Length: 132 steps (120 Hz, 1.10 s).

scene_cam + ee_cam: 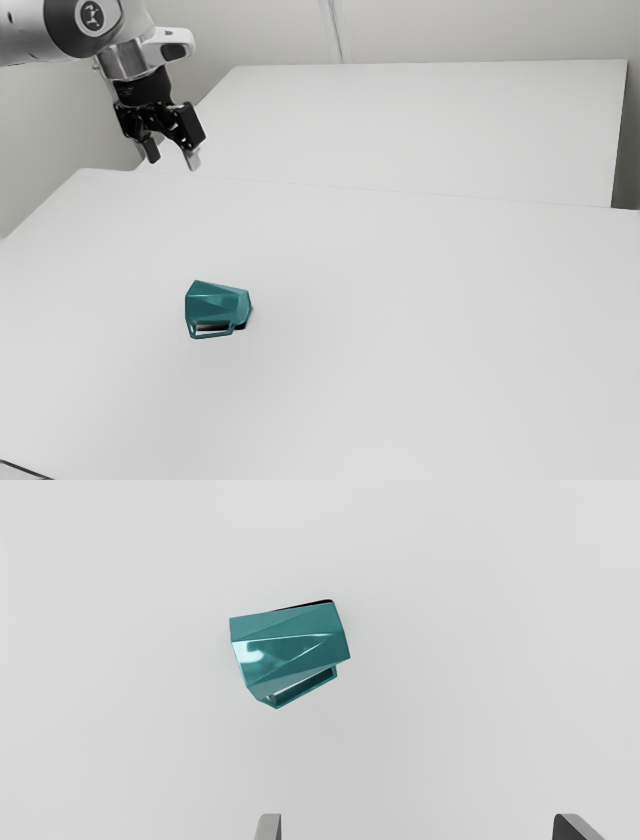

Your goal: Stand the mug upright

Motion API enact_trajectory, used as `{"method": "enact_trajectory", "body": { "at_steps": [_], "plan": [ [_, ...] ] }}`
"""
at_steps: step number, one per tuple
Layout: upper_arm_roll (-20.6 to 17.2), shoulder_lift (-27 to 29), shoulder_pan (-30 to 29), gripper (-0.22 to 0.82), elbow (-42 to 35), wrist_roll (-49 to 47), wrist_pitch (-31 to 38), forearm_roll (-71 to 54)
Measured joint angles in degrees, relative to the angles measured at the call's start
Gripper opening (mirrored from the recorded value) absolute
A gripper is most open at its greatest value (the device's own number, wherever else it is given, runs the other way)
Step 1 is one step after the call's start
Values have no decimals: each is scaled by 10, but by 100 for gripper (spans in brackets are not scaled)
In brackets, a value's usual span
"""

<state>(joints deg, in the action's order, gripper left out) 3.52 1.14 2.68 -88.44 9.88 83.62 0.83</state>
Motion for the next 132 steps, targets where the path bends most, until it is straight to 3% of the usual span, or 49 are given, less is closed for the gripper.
{"method": "enact_trajectory", "body": {
  "at_steps": [60, 92, 132],
  "plan": [
    [-2, 26, -14, 59, -38, 1, 2, 0],
    [0, 38, -80, 59, -92, 9, 28, 23],
    [5, 46, -149, 59, -186, 71, 100, 139]
  ]
}}
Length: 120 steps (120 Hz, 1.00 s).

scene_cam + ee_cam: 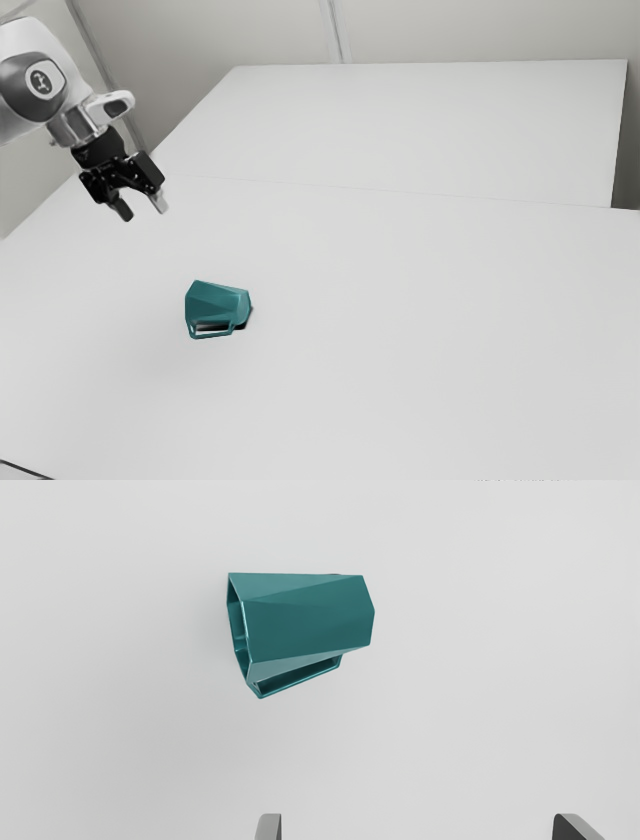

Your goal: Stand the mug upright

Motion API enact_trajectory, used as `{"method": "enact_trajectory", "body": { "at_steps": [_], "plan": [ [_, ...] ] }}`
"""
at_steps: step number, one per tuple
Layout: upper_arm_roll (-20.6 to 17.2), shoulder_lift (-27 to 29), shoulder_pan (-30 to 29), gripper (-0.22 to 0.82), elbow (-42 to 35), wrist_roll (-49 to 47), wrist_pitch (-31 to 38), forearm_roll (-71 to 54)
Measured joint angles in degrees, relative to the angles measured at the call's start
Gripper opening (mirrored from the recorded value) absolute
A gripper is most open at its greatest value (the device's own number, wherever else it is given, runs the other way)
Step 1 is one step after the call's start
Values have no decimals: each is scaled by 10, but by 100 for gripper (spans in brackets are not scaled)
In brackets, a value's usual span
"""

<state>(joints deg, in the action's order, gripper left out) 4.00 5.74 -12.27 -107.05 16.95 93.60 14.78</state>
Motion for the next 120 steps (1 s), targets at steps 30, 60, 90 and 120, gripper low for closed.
{"method": "enact_trajectory", "body": {
  "at_steps": [30, 60, 90, 120],
  "plan": [
    [3, 1, -41, 59, -77, 73, 63, 84],
    [19, -9, -65, 59, -142, 164, 122, 175],
    [24, -49, -96, 59, -181, 255, 154, 264],
    [27, -99, -113, 59, -191, 331, 162, 325]
  ]
}}
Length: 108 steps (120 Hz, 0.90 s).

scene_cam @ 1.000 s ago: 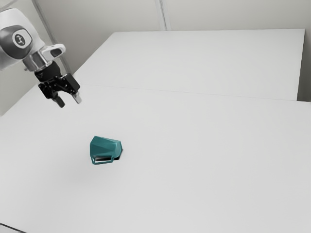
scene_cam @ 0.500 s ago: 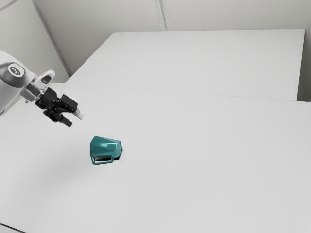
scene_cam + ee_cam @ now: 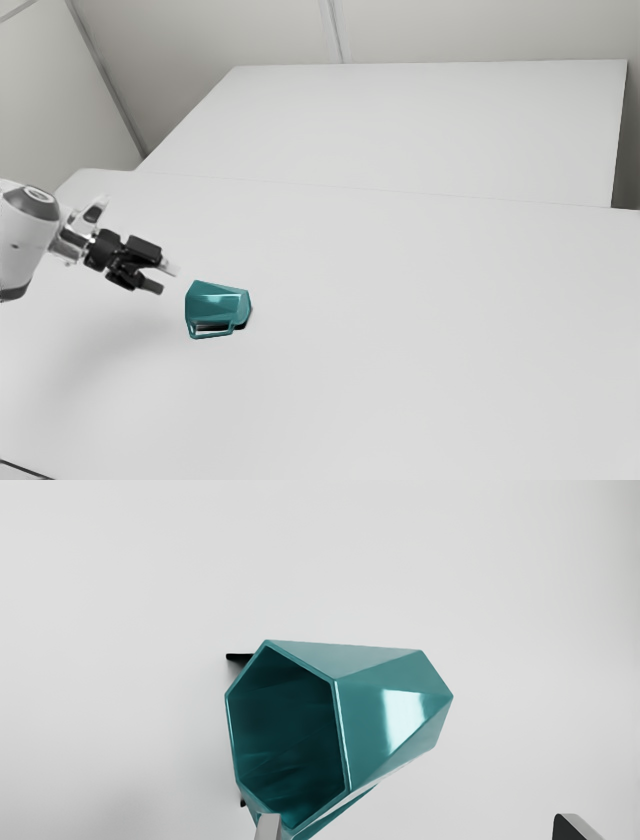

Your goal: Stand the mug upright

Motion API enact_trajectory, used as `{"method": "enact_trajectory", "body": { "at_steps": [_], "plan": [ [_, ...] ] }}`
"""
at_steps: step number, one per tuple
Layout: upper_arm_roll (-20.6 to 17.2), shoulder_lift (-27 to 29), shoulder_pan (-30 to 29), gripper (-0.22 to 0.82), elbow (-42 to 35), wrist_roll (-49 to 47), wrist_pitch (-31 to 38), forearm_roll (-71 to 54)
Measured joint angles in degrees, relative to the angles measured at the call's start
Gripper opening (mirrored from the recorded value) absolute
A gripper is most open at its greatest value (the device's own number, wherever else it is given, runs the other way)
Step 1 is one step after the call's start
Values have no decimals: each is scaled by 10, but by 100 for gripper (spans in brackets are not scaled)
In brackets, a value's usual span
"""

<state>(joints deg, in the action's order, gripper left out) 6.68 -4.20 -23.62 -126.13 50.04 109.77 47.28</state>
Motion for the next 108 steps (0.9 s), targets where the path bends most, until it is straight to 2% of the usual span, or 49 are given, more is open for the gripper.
{"method": "enact_trajectory", "body": {
  "at_steps": [39, 108],
  "plan": [
    [1, -53, -5, 59, 0, 76, -13, 66],
    [0, -73, 20, 59, -4, 156, -19, 100]
  ]
}}
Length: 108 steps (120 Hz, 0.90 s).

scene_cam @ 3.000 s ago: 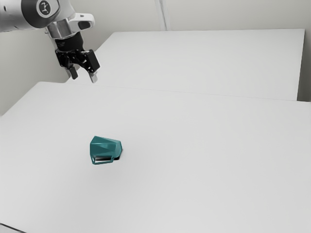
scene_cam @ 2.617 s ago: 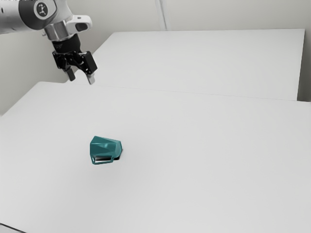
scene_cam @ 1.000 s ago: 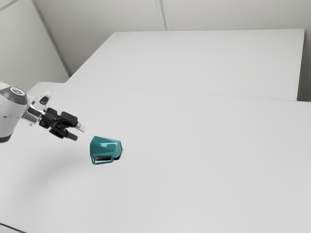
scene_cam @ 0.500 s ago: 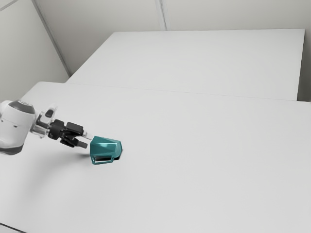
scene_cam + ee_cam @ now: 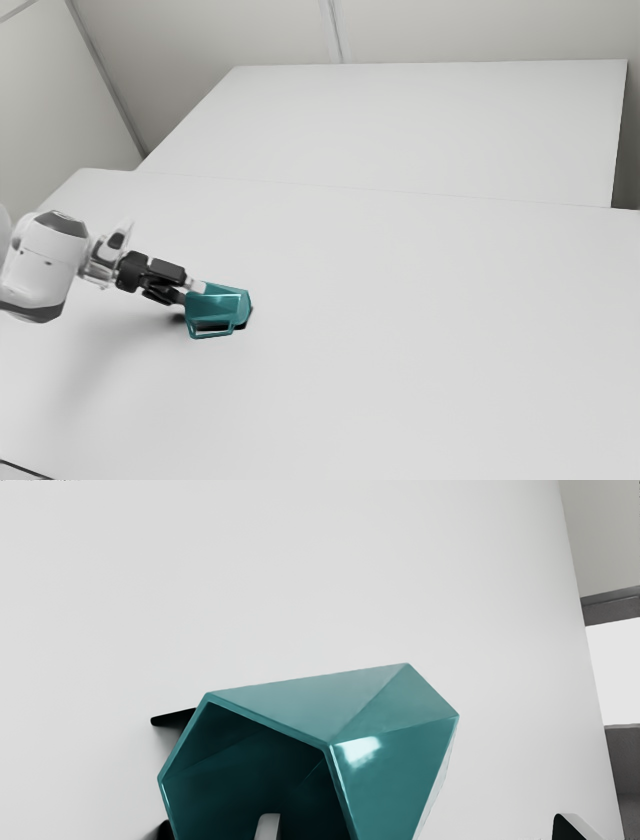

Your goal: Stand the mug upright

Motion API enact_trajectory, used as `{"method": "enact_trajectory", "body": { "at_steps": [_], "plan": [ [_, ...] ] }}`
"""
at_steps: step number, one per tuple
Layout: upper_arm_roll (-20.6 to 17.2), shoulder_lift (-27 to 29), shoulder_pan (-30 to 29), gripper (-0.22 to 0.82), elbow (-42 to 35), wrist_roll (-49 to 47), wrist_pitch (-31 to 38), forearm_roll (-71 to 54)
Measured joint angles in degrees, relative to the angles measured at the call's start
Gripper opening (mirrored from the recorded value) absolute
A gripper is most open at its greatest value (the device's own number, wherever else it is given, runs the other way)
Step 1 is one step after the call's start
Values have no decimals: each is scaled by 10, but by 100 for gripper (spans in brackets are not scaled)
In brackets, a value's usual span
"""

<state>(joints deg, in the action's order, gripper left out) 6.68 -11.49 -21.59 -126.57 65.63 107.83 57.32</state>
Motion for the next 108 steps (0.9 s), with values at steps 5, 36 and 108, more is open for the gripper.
{"method": "enact_trajectory", "body": {
  "at_steps": [5, 36, 108],
  "plan": [
    [0, -1, 2, 59, 0, 3, 0, 2],
    [0, -5, 11, 52, -1, 19, -1, 14],
    [-6, 0, 15, -2, -3, 38, -5, 23]
  ]
}}
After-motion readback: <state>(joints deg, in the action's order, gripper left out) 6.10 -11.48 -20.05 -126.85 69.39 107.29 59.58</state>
